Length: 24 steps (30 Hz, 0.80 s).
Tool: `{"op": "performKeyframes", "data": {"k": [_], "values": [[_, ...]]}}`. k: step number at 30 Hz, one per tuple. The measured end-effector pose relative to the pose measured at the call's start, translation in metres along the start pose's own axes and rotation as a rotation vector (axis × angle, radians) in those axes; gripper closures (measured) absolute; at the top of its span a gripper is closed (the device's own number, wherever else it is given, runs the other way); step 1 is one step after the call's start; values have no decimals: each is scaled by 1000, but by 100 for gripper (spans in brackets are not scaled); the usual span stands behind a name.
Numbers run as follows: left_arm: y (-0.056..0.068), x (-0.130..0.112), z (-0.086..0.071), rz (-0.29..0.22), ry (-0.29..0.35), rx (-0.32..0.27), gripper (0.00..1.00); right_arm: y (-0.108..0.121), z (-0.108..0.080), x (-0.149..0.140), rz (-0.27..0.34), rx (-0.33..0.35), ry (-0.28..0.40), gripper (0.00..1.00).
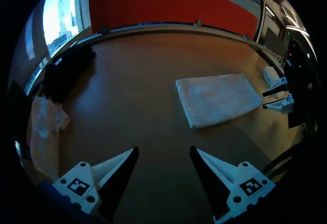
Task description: Fold towel
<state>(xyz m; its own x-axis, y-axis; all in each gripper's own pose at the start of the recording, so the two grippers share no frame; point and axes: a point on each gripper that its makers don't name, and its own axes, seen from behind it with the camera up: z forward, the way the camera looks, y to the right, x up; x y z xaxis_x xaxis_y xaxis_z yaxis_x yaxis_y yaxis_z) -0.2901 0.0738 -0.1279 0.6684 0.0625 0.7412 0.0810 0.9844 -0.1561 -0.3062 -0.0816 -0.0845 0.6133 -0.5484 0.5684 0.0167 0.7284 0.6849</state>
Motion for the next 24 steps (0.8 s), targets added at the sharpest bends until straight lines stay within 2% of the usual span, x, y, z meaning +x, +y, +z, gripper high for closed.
{"op": "performKeyframes", "data": {"k": [3,7,11,16,20,24], "values": [[0,-3,-1,1,-3,3,7,-1,1,-2,-3,8,-8,28],[-2,-4,-3,-2,-1,7,7,-3,2,-4,-1,26,-18,41],[-3,-4,-5,-9,2,8,7,-2,4,-7,3,40,-29,61],[-3,-5,-7,-7,1,9,7,1,6,-11,-2,44,-40,61],[-3,-8,-8,-7,-2,9,7,3,7,-11,-17,51,-40,74],[-3,-9,-8,-10,-2,9,7,3,8,-10,-33,61,-38,80]]}}
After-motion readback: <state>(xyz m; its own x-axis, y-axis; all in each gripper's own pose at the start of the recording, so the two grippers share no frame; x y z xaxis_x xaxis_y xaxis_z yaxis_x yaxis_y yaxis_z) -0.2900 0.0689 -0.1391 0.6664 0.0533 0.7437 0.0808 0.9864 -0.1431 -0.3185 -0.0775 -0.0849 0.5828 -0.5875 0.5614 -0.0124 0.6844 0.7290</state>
